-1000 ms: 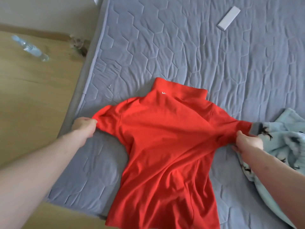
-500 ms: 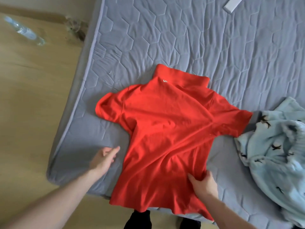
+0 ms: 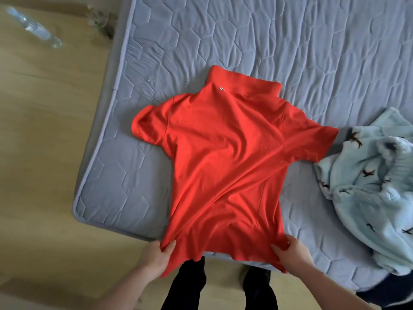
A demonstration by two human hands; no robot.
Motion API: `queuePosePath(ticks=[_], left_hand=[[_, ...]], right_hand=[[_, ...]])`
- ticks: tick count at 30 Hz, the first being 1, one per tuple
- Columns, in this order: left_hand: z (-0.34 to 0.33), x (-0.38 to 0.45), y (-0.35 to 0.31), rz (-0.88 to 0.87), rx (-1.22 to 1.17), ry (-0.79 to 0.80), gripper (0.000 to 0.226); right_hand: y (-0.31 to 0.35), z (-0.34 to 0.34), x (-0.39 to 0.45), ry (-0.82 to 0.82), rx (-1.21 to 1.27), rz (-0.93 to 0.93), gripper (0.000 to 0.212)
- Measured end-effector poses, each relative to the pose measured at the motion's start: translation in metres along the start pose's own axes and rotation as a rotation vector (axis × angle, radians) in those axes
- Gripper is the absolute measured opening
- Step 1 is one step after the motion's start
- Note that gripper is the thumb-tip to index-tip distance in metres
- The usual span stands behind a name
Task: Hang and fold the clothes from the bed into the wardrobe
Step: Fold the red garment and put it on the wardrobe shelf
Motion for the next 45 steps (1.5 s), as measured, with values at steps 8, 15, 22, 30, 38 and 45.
queuePosePath(ticks=[8,15,22,30,38,45], left_hand=[[0.115,0.026,-0.102,-0.115,-0.006,-0.249,0.047],[0.155,0.075,-0.209,-0.022,-0.68,-0.029,0.061],[0.153,0.087,-0.242,-0.031,-1.121,-0.199,0.076],[0.158,0.012,-0.326,-0.593,-0.663,-0.373,0.02],[0.082,-0.094,-0.412,-0.91,-0.226,-0.398,0.022],[-0.061,-0.119,-0.488,-0.935,0.069,-0.216,0.047]], right_hand=[[0.056,0.049,-0.033,-0.319,0.12,0.236,0.053],[0.194,0.056,-0.019,-0.308,0.237,0.523,0.056],[0.228,0.03,0.023,-0.085,0.063,0.461,0.076],[0.2,0.081,0.014,-0.167,0.285,0.493,0.057],[0.142,0.148,0.002,-0.231,0.54,0.436,0.041],[0.091,0.158,-0.001,-0.251,0.569,0.389,0.043]])
Point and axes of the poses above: each hand's wrist, its own x-axis towards the middle knuckle, its own z-axis out of the back of the hand, y = z × x, the point moved 9 cm from there along x, towards the middle knuckle, and after that the axes turned 6 degrees about y, right-handed, at the moved point
